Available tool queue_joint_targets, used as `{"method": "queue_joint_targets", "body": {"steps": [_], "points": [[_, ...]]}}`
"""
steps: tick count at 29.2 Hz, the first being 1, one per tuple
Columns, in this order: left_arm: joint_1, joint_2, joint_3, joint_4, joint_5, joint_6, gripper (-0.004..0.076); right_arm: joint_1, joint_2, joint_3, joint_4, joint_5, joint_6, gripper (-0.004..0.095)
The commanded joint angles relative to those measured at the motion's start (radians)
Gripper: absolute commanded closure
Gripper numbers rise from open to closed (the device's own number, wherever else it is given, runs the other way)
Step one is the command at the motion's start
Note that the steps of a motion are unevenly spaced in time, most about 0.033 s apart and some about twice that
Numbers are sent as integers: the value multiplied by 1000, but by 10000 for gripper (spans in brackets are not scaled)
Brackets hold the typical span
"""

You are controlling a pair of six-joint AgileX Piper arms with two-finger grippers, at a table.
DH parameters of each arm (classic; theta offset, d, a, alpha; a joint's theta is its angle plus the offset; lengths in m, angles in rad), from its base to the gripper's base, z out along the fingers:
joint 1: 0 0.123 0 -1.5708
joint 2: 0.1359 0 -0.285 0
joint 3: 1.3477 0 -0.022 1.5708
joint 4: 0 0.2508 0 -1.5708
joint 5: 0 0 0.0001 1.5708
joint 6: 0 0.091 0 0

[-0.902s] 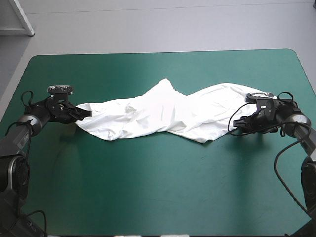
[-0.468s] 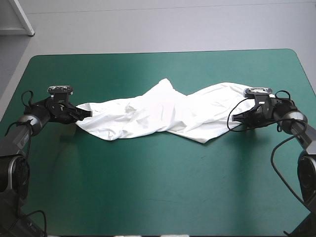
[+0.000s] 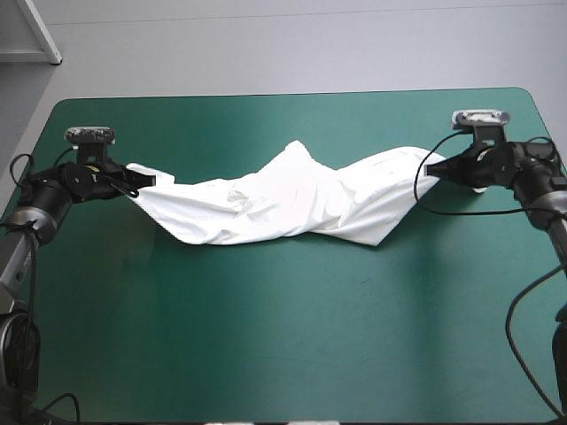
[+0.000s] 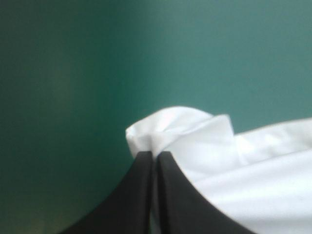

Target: Fold the cloth

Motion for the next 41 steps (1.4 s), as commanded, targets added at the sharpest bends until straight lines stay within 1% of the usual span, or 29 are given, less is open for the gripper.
{"method": "queue_joint_targets", "body": {"steps": [1, 4, 10, 14, 16, 20, 23, 26, 28, 31, 32, 36, 39, 40, 41], "points": [[-1, -120, -126, -13, -6, -3, 705, -5, -105, -147, -9, 19, -10, 925], [-1, -174, -245, -9, 48, -3, 705, -5, -138, -268, -9, 65, -10, 925], [-1, -248, -545, -6, 175, -8, 705, -5, -172, -579, -9, 185, -21, 925], [-1, -275, -732, -1, 210, -8, 705, -5, -186, -789, -9, 231, -51, 925], [-1, -276, -824, 38, 234, -10, 705, -5, -186, -890, -9, 259, -67, 925], [-1, -276, -980, 172, 364, -34, 705, -5, -186, -1024, -56, 340, -70, 925], [-1, -282, -1041, 256, 472, -76, 705, -5, -197, -1054, -51, 400, -70, 925], [-1, -295, -1046, 256, 581, -83, 705, -5, -217, -1052, -13, 470, -70, 925], [-1, -295, -1046, 256, 672, -83, 705, -5, -221, -1052, 2, 523, -70, 925], [-1, -295, -1026, 256, 798, -83, 705, -5, -229, -1018, 10, 529, -55, 925], [-1, -295, -1007, 256, 819, -83, 705, -5, -232, -999, 22, 529, -55, 925], [-1, -304, -880, 256, 819, -85, 705, -5, -232, -880, 94, 529, -54, 925], [-1, -308, -757, 256, 819, -93, 705, -5, -230, -743, 109, 529, -54, 925], [-1, -308, -652, 256, 806, -93, 705, -5, -228, -649, 109, 516, -65, 925], [-1, -308, -595, 256, 784, -93, 705, -5, -223, -600, 107, 494, -66, 925]]}}
